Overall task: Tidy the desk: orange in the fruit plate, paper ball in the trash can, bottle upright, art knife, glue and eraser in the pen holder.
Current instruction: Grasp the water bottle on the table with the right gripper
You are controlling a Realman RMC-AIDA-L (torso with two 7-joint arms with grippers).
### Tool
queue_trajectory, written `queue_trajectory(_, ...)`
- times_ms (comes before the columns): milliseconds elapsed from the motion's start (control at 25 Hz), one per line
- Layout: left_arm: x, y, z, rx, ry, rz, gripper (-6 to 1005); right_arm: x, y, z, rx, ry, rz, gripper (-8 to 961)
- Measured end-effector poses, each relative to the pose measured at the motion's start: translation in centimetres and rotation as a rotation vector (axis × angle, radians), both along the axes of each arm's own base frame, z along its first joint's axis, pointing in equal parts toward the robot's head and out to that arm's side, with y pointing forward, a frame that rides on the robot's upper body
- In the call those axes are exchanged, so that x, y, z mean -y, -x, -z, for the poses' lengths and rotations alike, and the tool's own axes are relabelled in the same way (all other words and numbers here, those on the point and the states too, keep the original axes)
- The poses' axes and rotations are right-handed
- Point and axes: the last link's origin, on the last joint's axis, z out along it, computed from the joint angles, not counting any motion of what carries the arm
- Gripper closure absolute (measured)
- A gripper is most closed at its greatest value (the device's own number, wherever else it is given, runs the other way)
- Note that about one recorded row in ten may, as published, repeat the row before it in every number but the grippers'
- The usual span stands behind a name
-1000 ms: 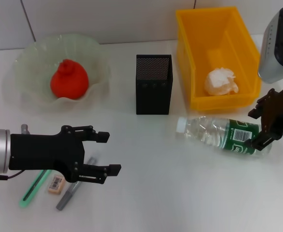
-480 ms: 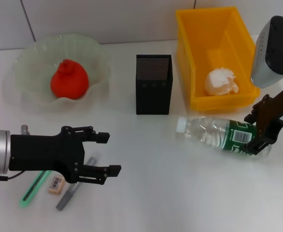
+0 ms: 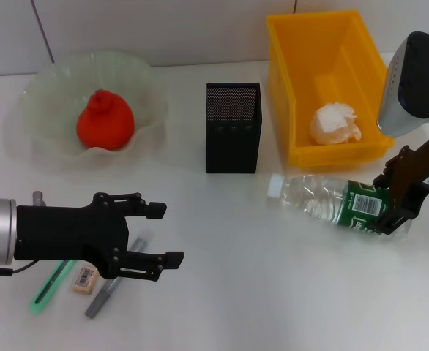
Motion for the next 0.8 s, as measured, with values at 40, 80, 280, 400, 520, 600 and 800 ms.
queue_trajectory(40, 0.0, 0.0, 0.0, 0.0, 0.0, 0.001, 139, -0.1, 0.0, 0.1, 0.0, -0.001, 0.0, 152)
queue_trajectory(80, 0.0, 0.0, 0.0, 0.0, 0.0, 0.001, 139, -0.1, 0.0, 0.1, 0.0, -0.001, 0.0, 152)
queue_trajectory(280, 0.0, 0.0, 0.0, 0.0, 0.0, 0.002, 139, -0.3, -0.2, 0.5, -0.002, 0.004, 0.005, 152)
queue_trajectory(400, -0.1, 0.0, 0.0, -0.001, -0.002, 0.001, 139, -0.4, -0.2, 0.7, -0.003, 0.004, 0.005, 152)
queue_trajectory(520, -0.1, -0.1, 0.0, -0.001, -0.003, 0.003, 138, -0.5, -0.2, 0.9, -0.002, 0.005, 0.002, 152)
queue_trajectory(600, -0.1, -0.1, 0.0, -0.001, -0.004, 0.004, 138, -0.6, -0.2, 1.0, 0.0, 0.004, -0.002, 153)
queue_trajectory(800, -0.1, -0.1, 0.0, -0.002, -0.005, 0.005, 138, -0.8, -0.4, 1.6, 0.003, 0.012, -0.002, 153)
